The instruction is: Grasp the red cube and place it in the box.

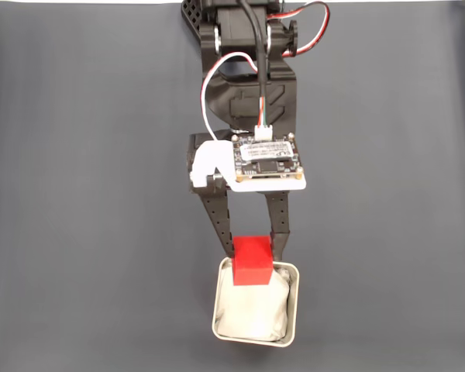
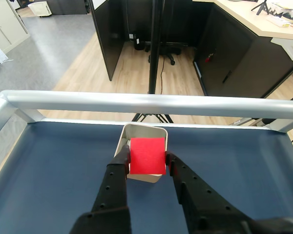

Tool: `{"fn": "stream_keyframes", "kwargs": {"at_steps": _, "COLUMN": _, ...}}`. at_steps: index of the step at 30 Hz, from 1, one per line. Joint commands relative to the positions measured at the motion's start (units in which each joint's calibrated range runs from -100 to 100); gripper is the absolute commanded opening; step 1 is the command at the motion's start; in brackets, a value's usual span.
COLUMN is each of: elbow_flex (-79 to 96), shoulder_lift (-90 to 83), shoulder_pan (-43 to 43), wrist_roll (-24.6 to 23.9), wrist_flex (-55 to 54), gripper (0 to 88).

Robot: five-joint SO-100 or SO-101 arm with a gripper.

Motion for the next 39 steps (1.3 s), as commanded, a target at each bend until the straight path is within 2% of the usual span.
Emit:
{"fn": "stream_keyframes", "kwargs": {"at_steps": 1, "elbow_flex": -0.5, "shoulder_lift": -1.8, "shoulder_pan": -0.8, "wrist_roll": -0.7, "wrist_flex": -2.3, "gripper": 3.7}}
{"fn": "stream_keyframes", "kwargs": {"at_steps": 39, "elbow_flex": -0.9, "shoulder_lift": 7.8, "shoulder_pan": -0.9, "wrist_roll": -1.4, "wrist_flex": -9.8, "gripper": 3.8}}
